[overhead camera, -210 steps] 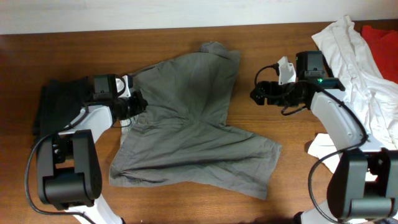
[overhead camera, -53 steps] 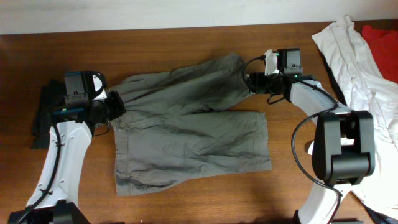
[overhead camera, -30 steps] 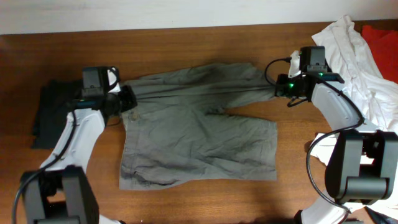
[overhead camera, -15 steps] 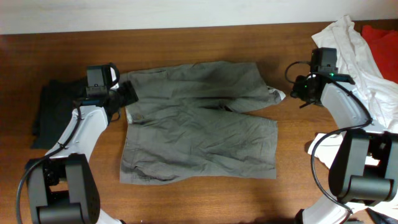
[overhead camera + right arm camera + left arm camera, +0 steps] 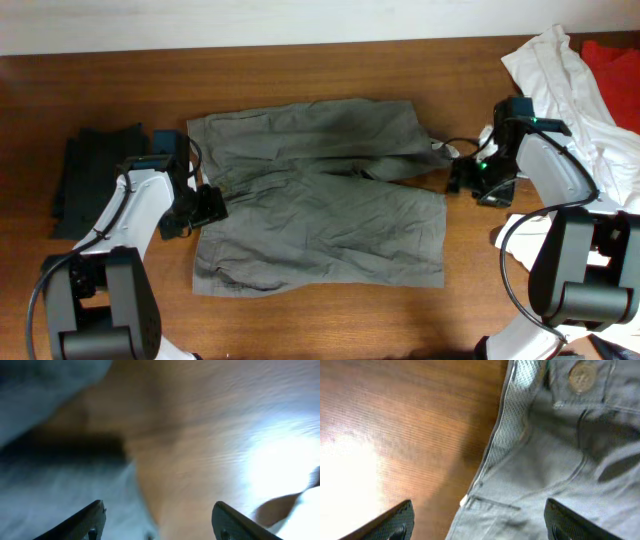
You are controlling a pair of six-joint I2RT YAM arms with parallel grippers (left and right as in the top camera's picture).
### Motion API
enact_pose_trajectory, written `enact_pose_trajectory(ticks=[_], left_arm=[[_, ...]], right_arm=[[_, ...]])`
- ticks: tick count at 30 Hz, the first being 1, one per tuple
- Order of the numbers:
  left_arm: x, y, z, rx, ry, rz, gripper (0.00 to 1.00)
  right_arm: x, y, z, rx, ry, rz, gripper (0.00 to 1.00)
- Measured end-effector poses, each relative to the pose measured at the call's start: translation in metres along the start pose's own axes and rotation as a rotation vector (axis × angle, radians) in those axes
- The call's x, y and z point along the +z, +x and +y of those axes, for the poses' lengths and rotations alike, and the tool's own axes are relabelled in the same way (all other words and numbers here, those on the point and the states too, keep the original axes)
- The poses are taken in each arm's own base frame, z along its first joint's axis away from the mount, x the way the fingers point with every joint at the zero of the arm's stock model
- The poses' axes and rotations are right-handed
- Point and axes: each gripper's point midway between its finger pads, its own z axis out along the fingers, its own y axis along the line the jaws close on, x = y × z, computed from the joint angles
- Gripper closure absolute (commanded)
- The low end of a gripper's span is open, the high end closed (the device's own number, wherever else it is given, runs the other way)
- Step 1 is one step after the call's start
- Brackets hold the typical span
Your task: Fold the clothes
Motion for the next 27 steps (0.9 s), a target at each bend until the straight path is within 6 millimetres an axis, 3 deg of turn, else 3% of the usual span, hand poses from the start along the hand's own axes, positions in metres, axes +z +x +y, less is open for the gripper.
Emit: enact_pose_trajectory(ticks=[5,9,15,27], left_arm=[[-0.001,0.023,0.000,-0.003,0.012,0.097,0.17],[-0.003,0.036,-0.002,-0.006,0.027,0.151,0.17],[-0.002,0.045,-0.004,-0.010,0.046,0.190,0.17],[0.011,0.104,0.007,-0.028,0.026,0.385,0.17]], right_arm=[[-0.003,0.033,0.012,-0.037,-0.077,0.136,0.27],[-0.002,0.047,0.014,-0.044,-0.100,0.187,0.27],[0.017,0.081,0.010,-0.026,-0.110,0.292,0.26],[0.047,0.140,0.021,-0.054,-0.153,0.442,0.26]])
